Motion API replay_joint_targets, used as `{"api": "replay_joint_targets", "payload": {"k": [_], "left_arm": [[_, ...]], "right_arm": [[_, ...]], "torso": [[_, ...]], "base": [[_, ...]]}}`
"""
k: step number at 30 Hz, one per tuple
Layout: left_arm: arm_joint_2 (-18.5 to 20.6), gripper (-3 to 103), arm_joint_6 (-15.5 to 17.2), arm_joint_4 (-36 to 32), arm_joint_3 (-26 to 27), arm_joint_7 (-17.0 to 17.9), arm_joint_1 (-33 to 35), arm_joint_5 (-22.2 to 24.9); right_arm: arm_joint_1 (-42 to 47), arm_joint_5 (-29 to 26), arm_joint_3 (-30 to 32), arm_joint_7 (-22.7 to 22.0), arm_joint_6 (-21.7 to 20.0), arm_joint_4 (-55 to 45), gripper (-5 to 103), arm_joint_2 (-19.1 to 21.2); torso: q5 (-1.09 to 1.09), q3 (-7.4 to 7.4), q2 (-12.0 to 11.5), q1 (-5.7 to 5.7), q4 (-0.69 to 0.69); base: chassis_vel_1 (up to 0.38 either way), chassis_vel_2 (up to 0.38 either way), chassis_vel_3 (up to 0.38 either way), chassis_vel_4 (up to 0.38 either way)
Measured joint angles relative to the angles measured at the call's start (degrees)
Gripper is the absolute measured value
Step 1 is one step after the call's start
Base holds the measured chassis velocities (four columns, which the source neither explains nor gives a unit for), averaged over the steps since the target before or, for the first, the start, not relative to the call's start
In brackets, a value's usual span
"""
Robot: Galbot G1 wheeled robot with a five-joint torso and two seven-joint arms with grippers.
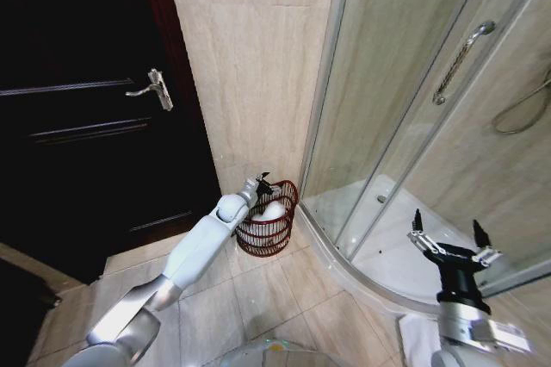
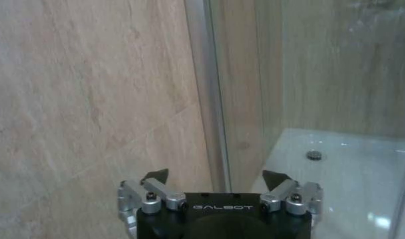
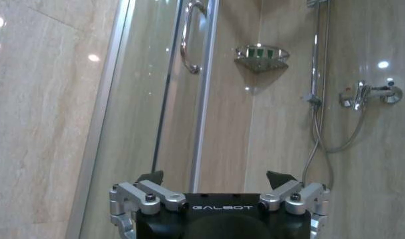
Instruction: Discard the used towel into the hamper.
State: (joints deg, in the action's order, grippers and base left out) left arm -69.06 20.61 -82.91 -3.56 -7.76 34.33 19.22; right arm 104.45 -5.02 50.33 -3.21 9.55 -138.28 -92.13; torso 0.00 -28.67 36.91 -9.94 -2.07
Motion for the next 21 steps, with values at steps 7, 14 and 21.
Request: {"api": "replay_joint_targets", "payload": {"k": [7,14,21], "left_arm": [[-0.47,100,-7.42,-3.52,4.24,5.24,4.32,0.29],[-0.32,100,-13.29,-18.06,14.23,16.11,18.19,-0.78],[-3.1,100,-17.34,-31.48,28.69,18.27,37.24,-3.5]], "right_arm": [[-0.2,-0.16,-0.02,0.04,-0.39,0.51,100,0.0],[0.16,-0.14,-0.63,1.89,-1.53,0.42,100,0.0],[1.51,-1.24,-0.32,2.85,-2.93,0.97,100,0.0]], "torso": [[0.0,0.0,0.0,-0.01,0.01],[0.02,0.0,0.01,0.0,0.0],[-0.04,0.0,0.01,-0.01,-0.02]], "base": [[0.0,0.0,0.0,0.0],[0.0,0.0,0.0,0.0],[0.0,0.0,0.0,0.0]]}}
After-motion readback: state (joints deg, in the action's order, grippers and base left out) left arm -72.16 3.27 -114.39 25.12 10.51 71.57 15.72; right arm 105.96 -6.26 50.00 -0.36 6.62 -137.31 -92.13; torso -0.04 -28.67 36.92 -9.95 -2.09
